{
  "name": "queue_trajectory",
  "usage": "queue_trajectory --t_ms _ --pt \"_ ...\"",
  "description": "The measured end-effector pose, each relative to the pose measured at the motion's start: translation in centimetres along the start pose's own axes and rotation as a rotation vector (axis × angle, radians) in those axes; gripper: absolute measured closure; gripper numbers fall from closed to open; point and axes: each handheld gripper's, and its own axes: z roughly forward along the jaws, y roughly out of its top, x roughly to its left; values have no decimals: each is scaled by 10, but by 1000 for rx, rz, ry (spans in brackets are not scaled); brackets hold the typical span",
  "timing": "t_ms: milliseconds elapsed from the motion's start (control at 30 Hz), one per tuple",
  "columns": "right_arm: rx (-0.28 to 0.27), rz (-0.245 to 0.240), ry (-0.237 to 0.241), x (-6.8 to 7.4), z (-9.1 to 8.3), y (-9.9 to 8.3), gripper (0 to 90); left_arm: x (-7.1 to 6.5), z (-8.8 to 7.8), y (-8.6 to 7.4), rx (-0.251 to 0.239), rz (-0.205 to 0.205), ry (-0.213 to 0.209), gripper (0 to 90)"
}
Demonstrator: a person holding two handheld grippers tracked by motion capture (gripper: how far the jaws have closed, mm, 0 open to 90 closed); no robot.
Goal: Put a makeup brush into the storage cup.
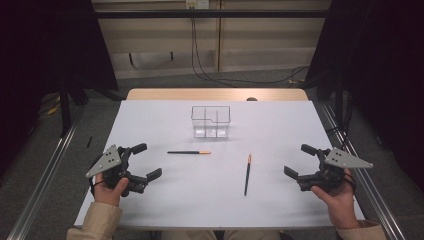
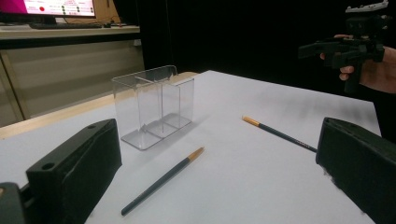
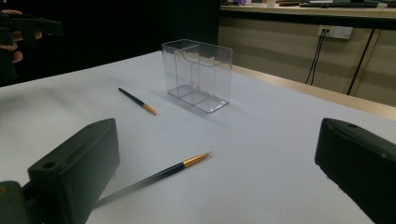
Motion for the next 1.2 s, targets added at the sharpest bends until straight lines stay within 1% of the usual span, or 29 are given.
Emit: queue_trajectory --t_ms 200,300,333,500,600,700,733,800,833,1033,1167,1200 --pt "3 -5 7 1 2 0 0 0 0 0 -1 -1 2 0" --pt "0 -8 11 1 3 0 0 0 1 1 -11 -11 9 0" --pt "0 -7 13 1 3 0 0 0 0 1 -5 -1 10 0" --pt "5 -5 17 1 5 -1 0 1 4 2 -5 -2 13 0" --pt "6 -7 23 1 6 0 0 1 8 4 -1 4 14 0" --pt "10 -5 24 2 6 -1 0 3 15 6 -5 2 7 0" --pt "10 -5 24 2 6 -1 0 3 15 6 -5 2 7 0" --pt "7 -9 24 2 5 -1 0 4 24 5 7 6 -3 0" --pt "7 -9 24 2 5 -1 0 4 24 5 7 6 -3 0" --pt "16 -12 20 3 1 -2 0 4 39 6 24 14 -27 0" --pt "17 -5 7 3 -3 -4 0 8 50 9 14 16 -43 0" --pt "18 -6 4 3 -3 -4 0 8 52 9 13 11 -46 0"
